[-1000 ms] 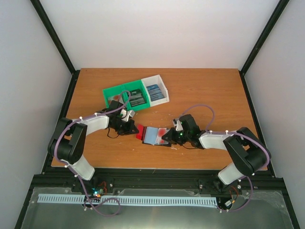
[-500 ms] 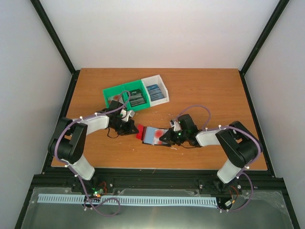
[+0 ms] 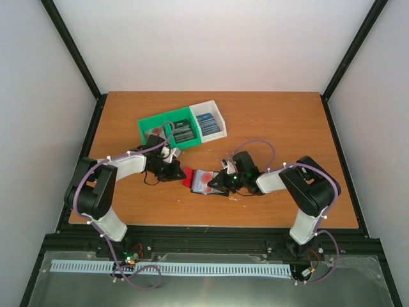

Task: Put the credit cards into the card holder
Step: Insert the credit card into the card holder.

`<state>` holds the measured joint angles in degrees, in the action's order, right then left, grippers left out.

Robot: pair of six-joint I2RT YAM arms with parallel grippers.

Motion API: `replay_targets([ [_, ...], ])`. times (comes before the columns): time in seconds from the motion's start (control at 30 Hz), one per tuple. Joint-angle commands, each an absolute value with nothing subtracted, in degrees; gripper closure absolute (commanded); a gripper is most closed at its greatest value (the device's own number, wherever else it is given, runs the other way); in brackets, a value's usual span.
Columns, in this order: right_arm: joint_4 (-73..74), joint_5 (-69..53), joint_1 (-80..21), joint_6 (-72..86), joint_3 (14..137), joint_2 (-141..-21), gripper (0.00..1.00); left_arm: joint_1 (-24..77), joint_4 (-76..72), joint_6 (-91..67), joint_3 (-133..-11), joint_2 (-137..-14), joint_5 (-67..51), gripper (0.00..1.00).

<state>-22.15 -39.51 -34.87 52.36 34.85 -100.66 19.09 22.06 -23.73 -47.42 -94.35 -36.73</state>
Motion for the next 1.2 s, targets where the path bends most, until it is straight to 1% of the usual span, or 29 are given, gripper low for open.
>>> replay_targets([
  [0.0,-24.71,-37.28,-36.6,54.79,35.11,-102.68,0.97,19.69,20.75,-24.51,-46.83,-95.36,-35.9,0.99],
  [0.07,-26.03,-36.75,-36.88,55.62,34.58,-102.49,0.96,19.64,20.66,-24.62,-46.76,-95.27,-35.88,0.99],
  [0.17,-24.88,-34.91,-36.98,55.83,33.92,-100.7,0.91,19.69,20.66,-24.68,-46.76,-94.99,-35.77,0.99],
  [0.23,-21.02,-32.67,-37.21,54.69,34.18,-98.2,0.84,19.69,20.77,-24.7,-46.74,-94.81,-35.69,0.99],
  [0.27,-18.87,-31.56,-37.4,53.71,34.45,-97.07,0.78,19.69,20.75,-24.62,-46.76,-94.68,-35.61,0.99],
  [0.37,-12.32,-28.61,-37.73,51.92,35.69,-94.64,0.66,19.67,20.74,-24.53,-46.76,-94.67,-35.44,0.99],
  [0.47,-7.0,-25.56,-38.34,50.81,37.02,-93.97,0.59,19.69,20.74,-24.51,-46.82,-94.73,-35.29,0.99],
  [0.53,-5.13,-24.41,-38.77,50.27,37.92,-94.02,0.61,19.69,20.74,-24.43,-46.9,-94.68,-35.24,0.99],
  [0.63,-4.02,-23.67,-39.4,49.95,39.12,-94.99,0.72,19.69,20.79,-24.35,-46.99,-94.71,-35.24,0.99],
  [0.7,-4.23,-23.7,-39.83,49.83,39.94,-96.19,0.81,19.69,20.78,-24.35,-46.96,-94.79,-35.33,0.99],
  [0.8,-4.76,-24.05,-40.37,49.84,41.27,-97.99,0.89,19.69,20.81,-24.35,-46.96,-94.81,-35.5,0.99],
  [0.97,-6.14,-25.04,-40.61,49.53,42.39,-99.43,0.94,19.69,20.6,-24.52,-46.8,-94.92,-35.85,0.99],
  [1.17,-9.68,-27.01,-40.61,47.94,42.41,-99.29,0.93,19.69,20.61,-24.55,-47.02,-94.97,-36.15,0.99],
])
